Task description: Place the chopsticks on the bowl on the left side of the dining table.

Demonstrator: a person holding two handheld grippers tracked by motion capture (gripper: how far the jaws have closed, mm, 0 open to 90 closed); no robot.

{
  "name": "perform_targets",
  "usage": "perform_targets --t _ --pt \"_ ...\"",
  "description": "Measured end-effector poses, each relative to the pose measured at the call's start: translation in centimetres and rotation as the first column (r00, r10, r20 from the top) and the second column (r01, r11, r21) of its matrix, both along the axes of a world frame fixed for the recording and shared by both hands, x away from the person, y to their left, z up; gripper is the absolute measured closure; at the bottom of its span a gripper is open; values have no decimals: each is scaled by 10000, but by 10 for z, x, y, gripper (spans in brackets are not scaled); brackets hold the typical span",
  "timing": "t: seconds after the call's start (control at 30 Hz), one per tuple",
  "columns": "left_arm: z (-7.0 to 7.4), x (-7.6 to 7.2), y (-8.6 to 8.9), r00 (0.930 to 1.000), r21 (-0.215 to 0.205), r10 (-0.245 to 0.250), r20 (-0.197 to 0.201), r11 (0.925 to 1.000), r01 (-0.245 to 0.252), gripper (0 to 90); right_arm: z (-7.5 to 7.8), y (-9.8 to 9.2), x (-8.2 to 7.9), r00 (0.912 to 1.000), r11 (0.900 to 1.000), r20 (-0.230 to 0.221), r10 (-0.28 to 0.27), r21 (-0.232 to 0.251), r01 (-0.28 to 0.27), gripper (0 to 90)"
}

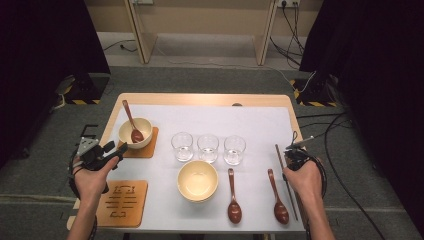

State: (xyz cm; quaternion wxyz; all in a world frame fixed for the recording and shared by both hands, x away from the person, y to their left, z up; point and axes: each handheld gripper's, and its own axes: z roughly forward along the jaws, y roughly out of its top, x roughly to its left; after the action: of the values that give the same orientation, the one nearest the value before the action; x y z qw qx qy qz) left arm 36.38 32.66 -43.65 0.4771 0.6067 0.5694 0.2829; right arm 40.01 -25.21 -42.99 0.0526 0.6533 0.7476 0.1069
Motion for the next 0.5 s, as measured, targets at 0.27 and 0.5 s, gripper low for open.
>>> perform_targets --t 0.27,0.5 --pt "-1 0 -2 9999 40 -109 -59 9999 109 438 21 4 5 9957 9994 907 -191 304 164 855" --pt "0 -1 -1 10000 43 -81 -22 10000 81 438 27 7 9 9930 9995 1179 -6 301 -29 855"
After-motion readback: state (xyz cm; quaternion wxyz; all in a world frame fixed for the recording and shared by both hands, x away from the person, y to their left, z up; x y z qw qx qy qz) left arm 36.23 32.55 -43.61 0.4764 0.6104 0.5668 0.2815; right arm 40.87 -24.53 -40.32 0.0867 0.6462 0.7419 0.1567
